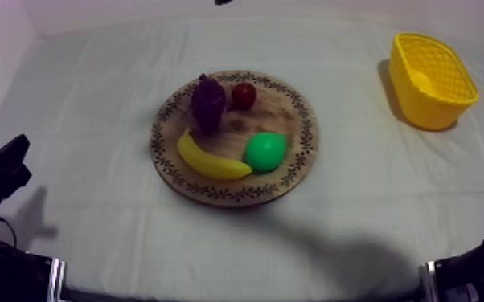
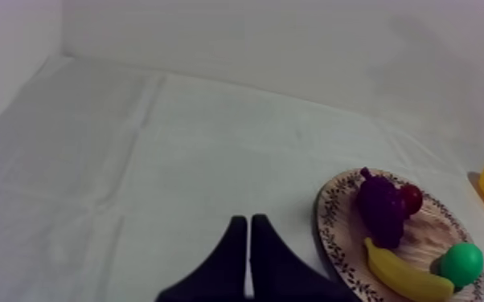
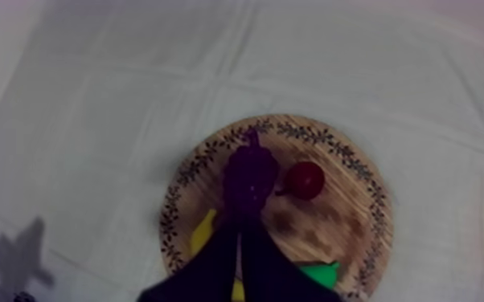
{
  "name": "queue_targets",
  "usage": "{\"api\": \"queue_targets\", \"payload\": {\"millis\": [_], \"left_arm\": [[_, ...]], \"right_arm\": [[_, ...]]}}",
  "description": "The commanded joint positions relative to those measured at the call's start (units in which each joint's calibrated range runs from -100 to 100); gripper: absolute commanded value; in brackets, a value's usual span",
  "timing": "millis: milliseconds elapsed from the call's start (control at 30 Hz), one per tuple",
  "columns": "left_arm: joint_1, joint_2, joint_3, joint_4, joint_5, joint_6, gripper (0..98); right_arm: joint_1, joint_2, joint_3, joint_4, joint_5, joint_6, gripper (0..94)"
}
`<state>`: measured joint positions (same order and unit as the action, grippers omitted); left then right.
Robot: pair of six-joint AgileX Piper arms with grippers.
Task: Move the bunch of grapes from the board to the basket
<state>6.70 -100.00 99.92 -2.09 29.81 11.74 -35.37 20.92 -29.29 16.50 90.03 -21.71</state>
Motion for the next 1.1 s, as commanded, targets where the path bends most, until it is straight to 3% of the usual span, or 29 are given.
{"api": "queue_targets", "payload": {"millis": [0, 233, 533, 800, 933, 1067], "left_arm": [[0.0, 0.0, 0.0, 0.02, 0.0, 0.0, 0.1], [0.0, 0.0, 0.0, 0.02, 0.0, 0.0, 0.1], [0.0, 0.0, 0.0, 0.02, 0.0, 0.0, 0.1], [0.0, 0.0, 0.0, 0.02, 0.0, 0.0, 0.1], [0.0, 0.0, 0.0, 0.02, 0.0, 0.0, 0.1], [0.0, 0.0, 0.0, 0.02, 0.0, 0.0, 0.1]], "right_arm": [[0.2, 2.3, -1.9, -0.4, 1.2, 0.2, 0.2], [0.3, 7.1, -9.1, -1.2, 6.3, 1.0, 0.8], [-0.1, 9.8, -11.6, -2.2, 7.7, 2.4, 12.0], [-0.3, 10.6, -11.2, -1.8, 7.7, -0.2, 45.6], [-0.2, 11.0, -10.9, -2.7, 7.0, -1.1, 66.7], [-0.1, 11.5, -10.3, -3.2, 5.5, -1.5, 75.3]]}}
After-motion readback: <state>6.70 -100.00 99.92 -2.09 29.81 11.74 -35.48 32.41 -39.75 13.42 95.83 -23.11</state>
